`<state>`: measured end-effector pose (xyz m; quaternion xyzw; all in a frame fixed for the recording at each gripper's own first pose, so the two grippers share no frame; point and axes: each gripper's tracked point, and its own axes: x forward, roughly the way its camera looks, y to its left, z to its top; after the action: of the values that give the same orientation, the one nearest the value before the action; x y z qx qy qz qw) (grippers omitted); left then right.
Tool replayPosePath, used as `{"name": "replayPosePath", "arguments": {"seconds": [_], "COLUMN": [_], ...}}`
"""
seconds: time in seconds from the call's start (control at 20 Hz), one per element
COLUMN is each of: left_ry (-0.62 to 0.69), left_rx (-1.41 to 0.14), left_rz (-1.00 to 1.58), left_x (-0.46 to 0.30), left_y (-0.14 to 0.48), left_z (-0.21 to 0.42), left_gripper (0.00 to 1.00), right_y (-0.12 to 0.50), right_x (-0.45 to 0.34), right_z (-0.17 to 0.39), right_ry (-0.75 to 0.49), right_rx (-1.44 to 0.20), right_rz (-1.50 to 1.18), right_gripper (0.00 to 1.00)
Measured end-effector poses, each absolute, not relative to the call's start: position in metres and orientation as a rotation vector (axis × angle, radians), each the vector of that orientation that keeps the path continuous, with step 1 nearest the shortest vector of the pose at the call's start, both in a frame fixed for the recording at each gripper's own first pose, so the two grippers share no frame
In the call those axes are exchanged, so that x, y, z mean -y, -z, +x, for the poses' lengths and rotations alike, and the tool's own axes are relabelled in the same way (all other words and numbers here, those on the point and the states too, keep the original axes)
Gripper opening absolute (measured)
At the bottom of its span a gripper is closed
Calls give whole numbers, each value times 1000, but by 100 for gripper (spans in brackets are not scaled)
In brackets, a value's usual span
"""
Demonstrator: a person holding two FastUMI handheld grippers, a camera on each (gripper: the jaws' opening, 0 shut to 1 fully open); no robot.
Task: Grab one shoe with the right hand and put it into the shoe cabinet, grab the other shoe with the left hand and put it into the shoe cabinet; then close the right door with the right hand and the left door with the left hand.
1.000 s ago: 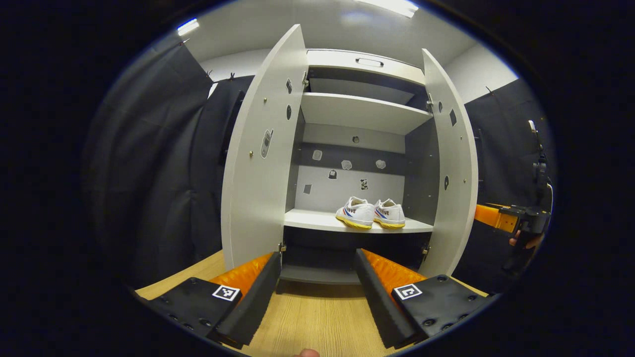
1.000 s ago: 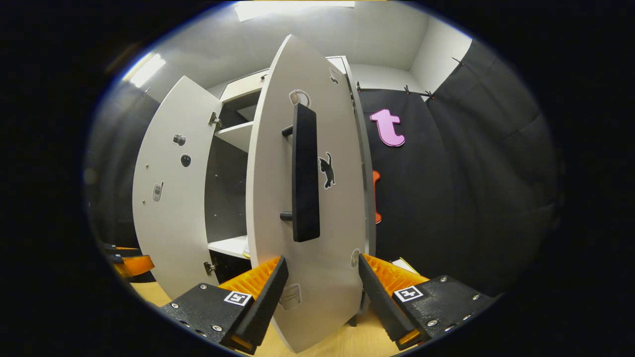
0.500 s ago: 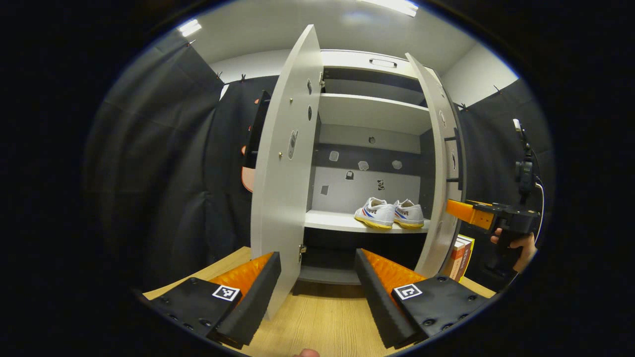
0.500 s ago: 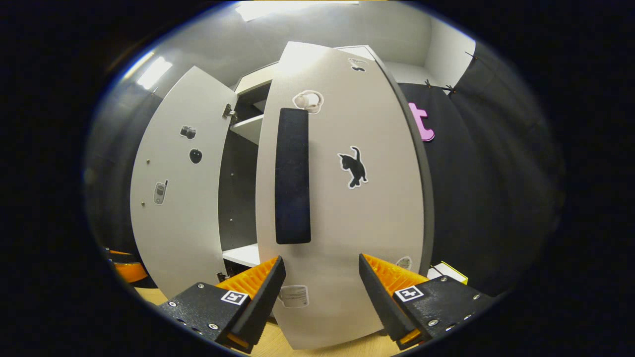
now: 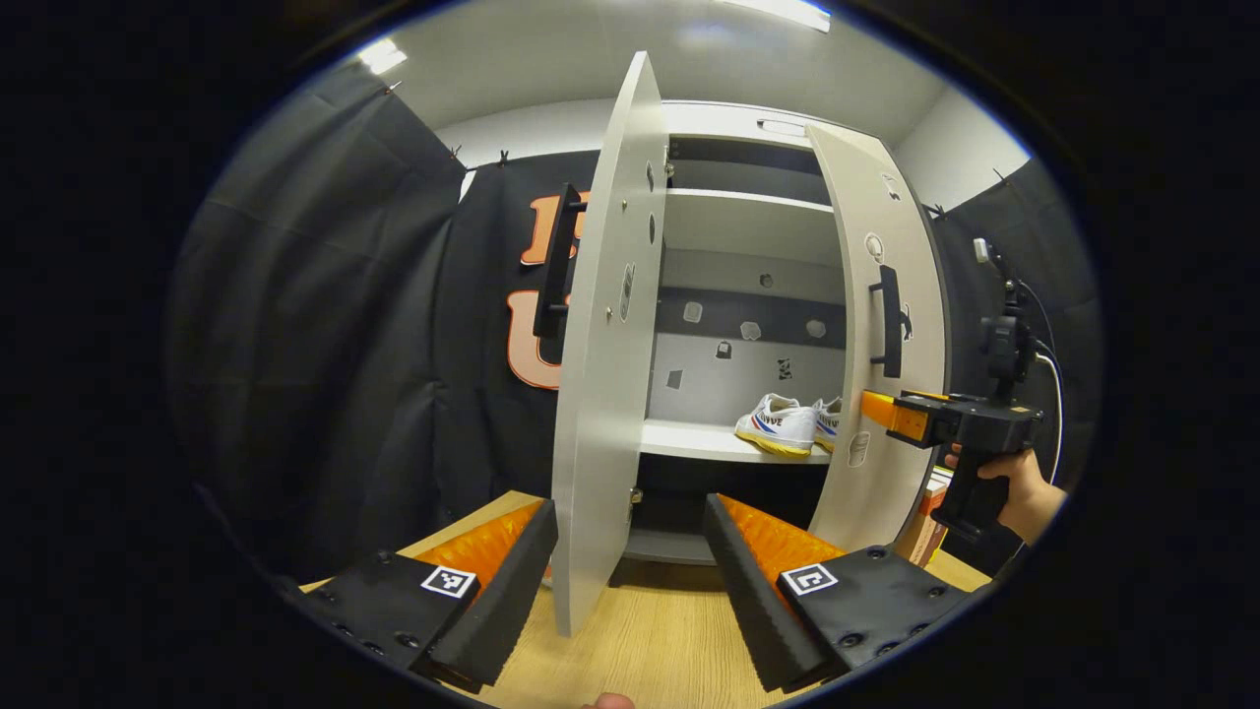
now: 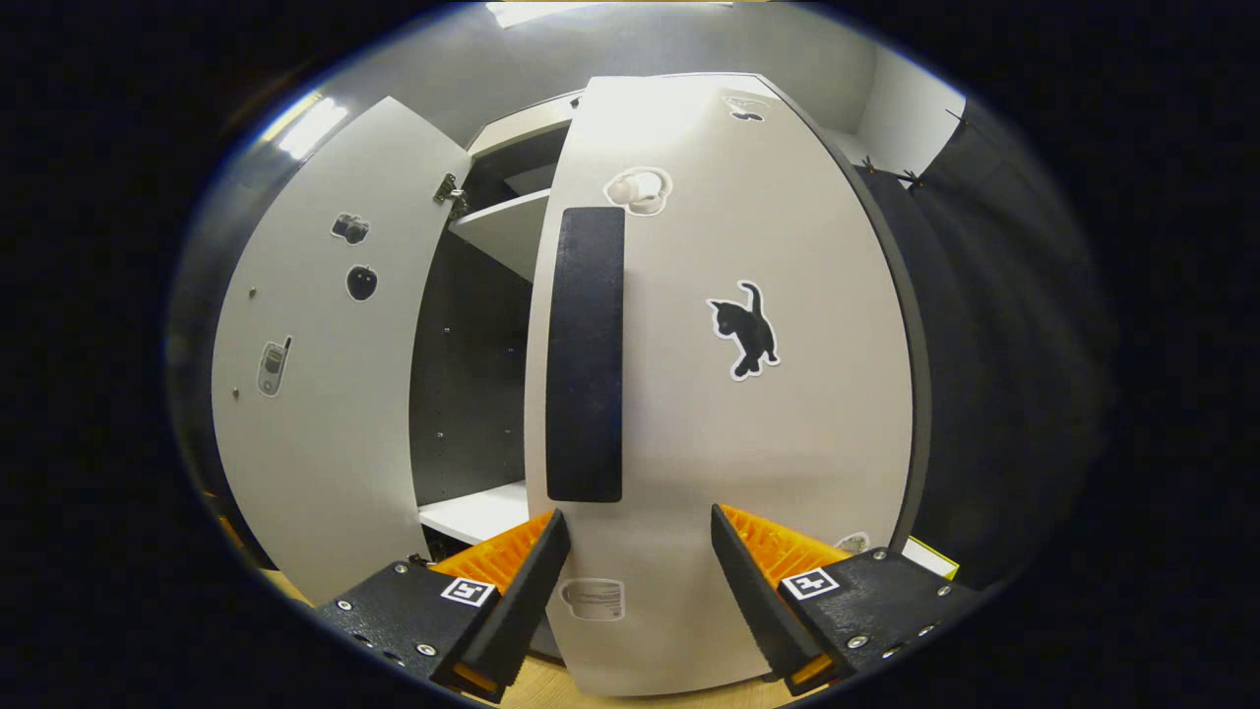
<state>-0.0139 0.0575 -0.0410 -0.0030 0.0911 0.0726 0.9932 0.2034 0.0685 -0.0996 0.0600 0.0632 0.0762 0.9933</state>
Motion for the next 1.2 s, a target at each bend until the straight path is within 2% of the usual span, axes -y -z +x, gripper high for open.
{"name": "replayPosePath", "arguments": {"seconds": [0.25,0.8,0.95,1.2], "left_ry": [-153,-136,-129,-106], "left_rx": [-178,-193,-195,-184], "left_rz": [-6,-33,-43,-39], "left_x": [-61,-52,-50,-41], "left_y": [39,39,38,33], "left_z": [-19,-19,-16,-8], "left_gripper": [97,98,98,97], "right_y": [104,109,92,100], "right_x": [-78,-71,-54,-35], "right_z": [226,235,216,124], "right_ry": [-103,-16,-1,-7], "right_rx": [-137,-114,-83,-153], "right_rz": [81,49,59,40], "right_gripper": [91,92,93,93]}}
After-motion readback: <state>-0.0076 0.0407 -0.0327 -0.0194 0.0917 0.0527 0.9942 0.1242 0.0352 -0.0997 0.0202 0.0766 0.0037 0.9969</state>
